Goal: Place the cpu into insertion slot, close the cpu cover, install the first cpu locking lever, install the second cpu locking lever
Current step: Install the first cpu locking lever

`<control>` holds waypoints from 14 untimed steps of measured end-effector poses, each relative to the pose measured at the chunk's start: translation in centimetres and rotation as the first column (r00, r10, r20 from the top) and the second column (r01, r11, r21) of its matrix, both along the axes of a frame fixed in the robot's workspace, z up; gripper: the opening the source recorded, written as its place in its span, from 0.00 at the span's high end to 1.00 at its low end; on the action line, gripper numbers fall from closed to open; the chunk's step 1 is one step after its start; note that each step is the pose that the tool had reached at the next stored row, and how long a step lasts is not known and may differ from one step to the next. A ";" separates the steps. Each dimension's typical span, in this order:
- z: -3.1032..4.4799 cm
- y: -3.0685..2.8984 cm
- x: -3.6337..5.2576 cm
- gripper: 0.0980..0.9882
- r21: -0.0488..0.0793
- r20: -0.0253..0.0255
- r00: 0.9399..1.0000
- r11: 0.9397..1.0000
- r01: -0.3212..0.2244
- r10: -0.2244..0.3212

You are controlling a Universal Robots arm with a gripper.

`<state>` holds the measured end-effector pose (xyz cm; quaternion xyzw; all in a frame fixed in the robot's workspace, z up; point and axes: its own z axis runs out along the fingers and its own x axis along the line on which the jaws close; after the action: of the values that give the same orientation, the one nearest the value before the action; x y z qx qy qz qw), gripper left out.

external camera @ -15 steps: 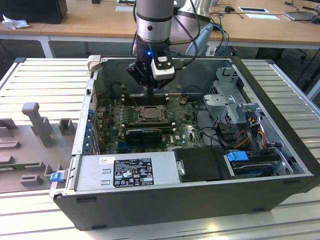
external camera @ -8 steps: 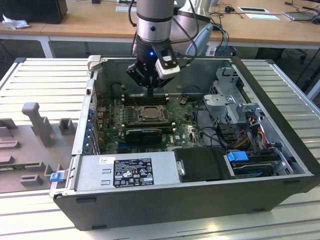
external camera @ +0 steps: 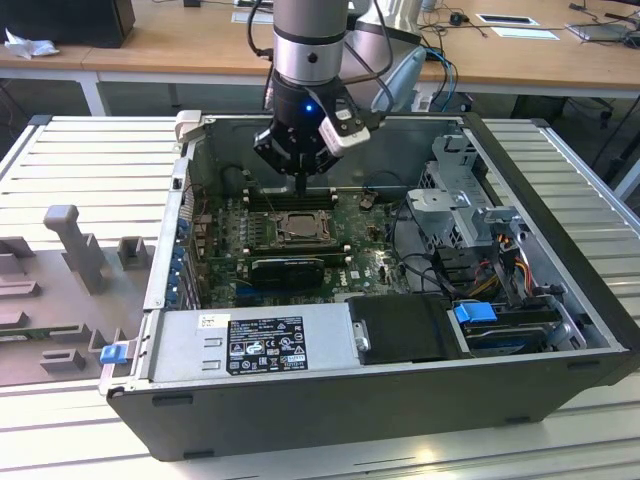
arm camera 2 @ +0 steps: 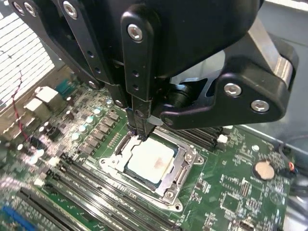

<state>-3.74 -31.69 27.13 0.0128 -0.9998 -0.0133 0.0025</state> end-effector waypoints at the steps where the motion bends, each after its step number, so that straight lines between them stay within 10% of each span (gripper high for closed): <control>1: -0.01 0.00 -0.06 0.99 0.000 0.000 1.000 1.000 -0.017 0.017; 14: -0.45 0.00 -2.50 0.99 0.004 0.001 0.997 0.997 -0.082 0.082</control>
<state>-6.24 -31.69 26.68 0.0540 -0.9984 -0.0151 0.0025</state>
